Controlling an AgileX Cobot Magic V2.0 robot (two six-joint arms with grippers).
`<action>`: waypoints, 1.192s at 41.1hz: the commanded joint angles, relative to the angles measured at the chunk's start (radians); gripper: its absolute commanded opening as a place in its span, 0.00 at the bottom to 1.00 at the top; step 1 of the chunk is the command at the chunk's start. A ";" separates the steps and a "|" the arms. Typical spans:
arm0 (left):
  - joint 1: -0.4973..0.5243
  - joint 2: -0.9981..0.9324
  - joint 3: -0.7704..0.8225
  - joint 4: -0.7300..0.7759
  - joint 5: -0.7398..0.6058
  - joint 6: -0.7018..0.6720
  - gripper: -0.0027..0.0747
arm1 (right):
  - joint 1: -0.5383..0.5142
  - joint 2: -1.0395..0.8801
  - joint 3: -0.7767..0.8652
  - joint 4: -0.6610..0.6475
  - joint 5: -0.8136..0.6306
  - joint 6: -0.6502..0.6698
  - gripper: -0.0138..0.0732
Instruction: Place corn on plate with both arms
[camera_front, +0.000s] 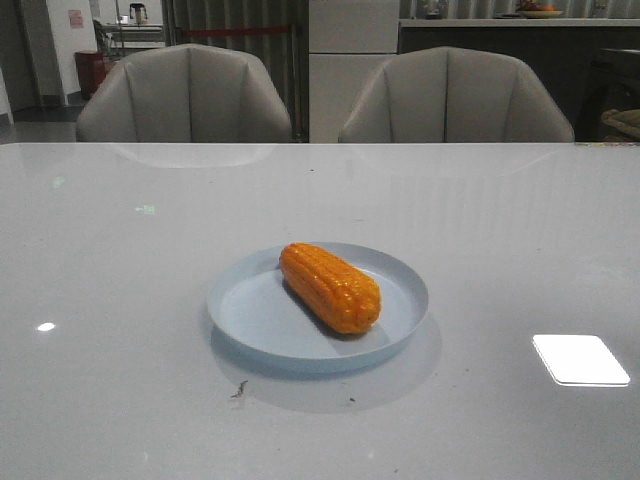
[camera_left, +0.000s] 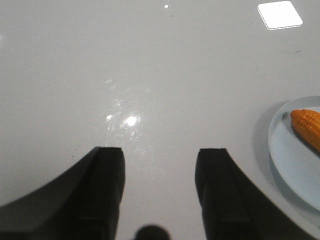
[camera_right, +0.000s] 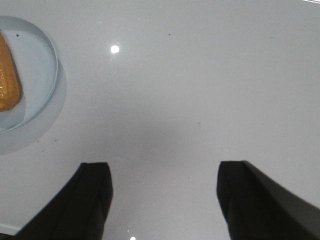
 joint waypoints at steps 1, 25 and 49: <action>0.000 -0.018 -0.031 -0.005 -0.071 -0.006 0.44 | -0.006 -0.016 -0.023 -0.002 -0.069 -0.008 0.79; 0.000 -0.018 -0.031 -0.005 -0.071 -0.006 0.16 | -0.006 -0.016 -0.024 -0.002 -0.070 -0.008 0.79; 0.000 -0.162 0.002 -0.005 -0.111 -0.006 0.16 | -0.006 -0.016 -0.024 -0.002 -0.072 -0.008 0.79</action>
